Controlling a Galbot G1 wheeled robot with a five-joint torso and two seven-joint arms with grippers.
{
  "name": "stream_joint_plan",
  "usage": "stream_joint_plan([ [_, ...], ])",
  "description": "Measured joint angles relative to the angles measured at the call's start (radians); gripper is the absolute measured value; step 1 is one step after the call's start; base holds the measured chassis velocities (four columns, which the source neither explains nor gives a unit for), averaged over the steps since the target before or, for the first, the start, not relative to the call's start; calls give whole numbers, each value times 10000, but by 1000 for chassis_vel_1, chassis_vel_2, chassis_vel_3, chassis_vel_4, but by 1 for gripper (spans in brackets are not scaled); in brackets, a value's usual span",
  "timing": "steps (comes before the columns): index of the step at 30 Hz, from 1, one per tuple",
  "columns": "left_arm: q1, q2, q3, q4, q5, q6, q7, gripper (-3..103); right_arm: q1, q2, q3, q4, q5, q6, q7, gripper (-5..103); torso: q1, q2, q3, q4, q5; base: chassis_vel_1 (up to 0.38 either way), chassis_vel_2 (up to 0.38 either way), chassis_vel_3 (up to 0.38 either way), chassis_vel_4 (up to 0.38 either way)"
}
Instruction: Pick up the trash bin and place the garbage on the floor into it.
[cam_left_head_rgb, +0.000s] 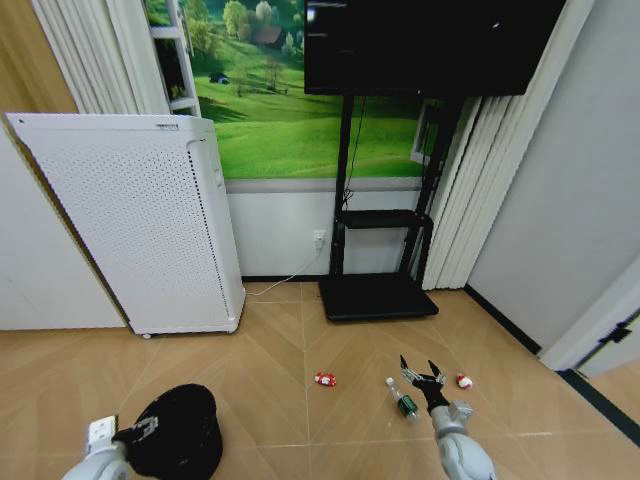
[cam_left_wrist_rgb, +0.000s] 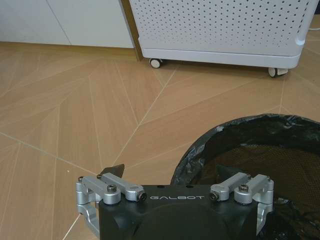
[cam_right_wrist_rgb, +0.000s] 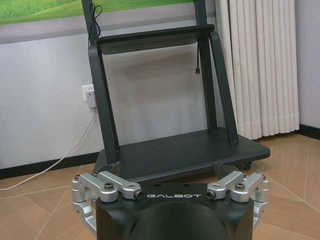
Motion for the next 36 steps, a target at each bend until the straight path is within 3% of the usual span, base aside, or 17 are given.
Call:
stream_joint_plan([
  [13, -233, -131, 223, 749, 358, -285, 370, 101, -5, -69, 57, -46, 52, 58, 6, 100, 2, 6, 4, -1, -1, 0, 0, 0, 0],
  [15, -329, -162, 260, 1022, 621, -498, 453, 91, -5, -65, 58, -45, 52, 63, 8, 100, 2, 7, 4, -1, -2, 0, 0, 0, 0],
  [16, -329, -162, 260, 1022, 621, -498, 453, 91, -5, -65, 58, -45, 52, 63, 8, 100, 2, 7, 4, -1, -2, 0, 0, 0, 0],
  [17, -359, -167, 271, 1120, 651, -544, 487, 81, -2, -57, 56, -31, 50, 62, 8, 100, 2, 7, 5, -1, -2, 0, 0, 0, 0],
  [20, -369, -167, 274, 1156, 652, -557, 497, 81, 0, -56, 56, -16, 49, 59, 8, 100, 2, 7, 5, -1, -2, 0, 0, 0, 0],
  [22, -384, -171, 284, 1275, 648, -579, 548, 64, 22, -54, 53, 43, 48, 33, 7, 100, 2, 8, 6, 0, -1, 0, 0, 0, 0],
  [23, -384, -171, 284, 1275, 648, -579, 548, 64, 22, -54, 53, 43, 48, 33, 7, 100, 2, 8, 6, 0, -1, 0, 0, 0, 0],
  [25, -405, -184, 292, 1370, 648, -613, 576, 54, 35, -55, 53, 66, 46, 20, 7, 100, 3, 9, 6, -1, -1, 0, 0, 0, 0],
  [27, -409, -189, 295, 1383, 647, -619, 584, 54, 36, -57, 53, 70, 43, 18, 7, 100, 3, 9, 6, -1, -1, 0, 0, 0, 0],
  [30, -422, -213, 302, 1400, 646, -674, 617, 37, 41, -72, 52, 81, 40, 11, 6, 100, 3, 9, 6, 0, -2, 0, 0, 0, 0],
  [34, -433, -233, 303, 1378, 652, -775, 716, 26, 58, -86, 45, 88, 34, 1, 6, 100, 2, 10, 6, -1, 0, 0, 0, 0, 0],
  [36, -439, -236, 300, 1357, 707, -918, 890, 15, 73, -89, 33, 99, 28, -10, 4, 100, 2, 11, 6, -3, -1, 0, 0, 0, 0],
])
